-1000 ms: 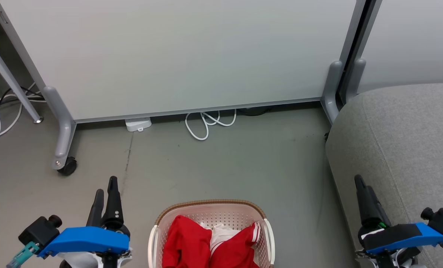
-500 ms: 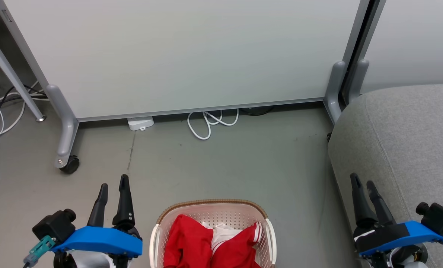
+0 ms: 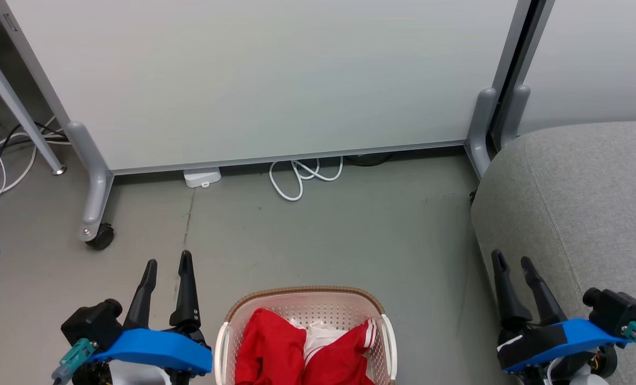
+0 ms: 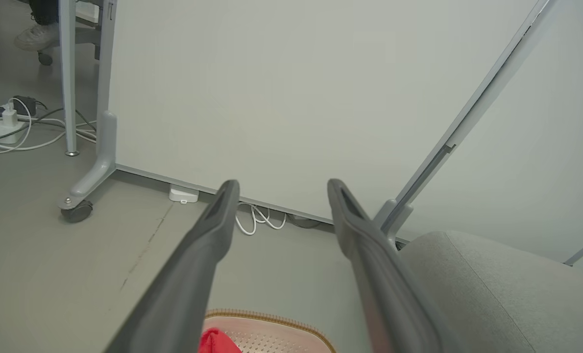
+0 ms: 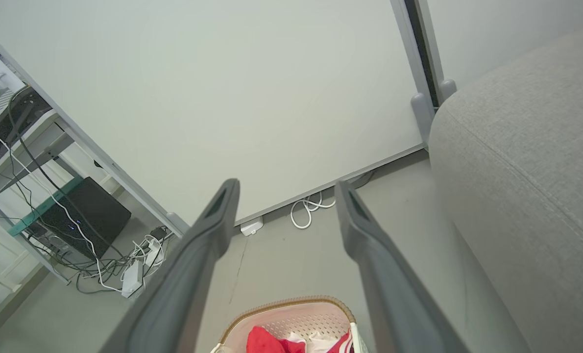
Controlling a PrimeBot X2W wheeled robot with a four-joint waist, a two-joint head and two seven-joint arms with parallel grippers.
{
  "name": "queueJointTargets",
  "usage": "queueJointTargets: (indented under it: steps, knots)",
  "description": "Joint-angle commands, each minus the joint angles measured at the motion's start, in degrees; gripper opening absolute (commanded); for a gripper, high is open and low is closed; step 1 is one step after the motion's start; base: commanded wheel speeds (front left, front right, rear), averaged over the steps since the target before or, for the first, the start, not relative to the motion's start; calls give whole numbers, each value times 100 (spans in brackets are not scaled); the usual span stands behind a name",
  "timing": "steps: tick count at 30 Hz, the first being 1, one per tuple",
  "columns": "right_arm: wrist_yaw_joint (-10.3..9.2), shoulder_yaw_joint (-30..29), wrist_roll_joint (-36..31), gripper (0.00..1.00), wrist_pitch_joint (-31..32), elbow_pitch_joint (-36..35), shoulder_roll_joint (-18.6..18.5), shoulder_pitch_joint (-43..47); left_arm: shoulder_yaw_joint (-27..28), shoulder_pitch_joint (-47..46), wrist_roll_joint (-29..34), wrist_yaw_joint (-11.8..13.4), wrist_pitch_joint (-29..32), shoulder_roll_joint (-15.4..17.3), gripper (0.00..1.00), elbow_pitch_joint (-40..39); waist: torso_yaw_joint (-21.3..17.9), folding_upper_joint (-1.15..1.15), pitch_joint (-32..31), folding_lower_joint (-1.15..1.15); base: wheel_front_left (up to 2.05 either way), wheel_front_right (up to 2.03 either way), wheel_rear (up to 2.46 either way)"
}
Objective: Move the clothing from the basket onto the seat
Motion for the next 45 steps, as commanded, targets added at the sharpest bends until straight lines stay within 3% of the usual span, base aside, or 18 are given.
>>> queueJointTargets:
  steps: [1, 27, 45]
  knots:
    - [10, 20, -114, 100, -41, -76, -46, -58, -39, -37, 114, 22, -50, 36, 100, -44, -1, 0, -3, 0, 0, 0, 0]
    - [12, -113, -1666, 100, -169, -26, -54, -12, -98, -88, 1325, -52, -401, -58, 100, 287, 64, 0, -31, 0, 0, 0, 0]
    - [13, -87, -2526, 100, -269, -95, -57, 83, -73, -122, 1746, -177, -601, -143, 100, 592, 86, 0, -101, 0, 0, 0, 0]
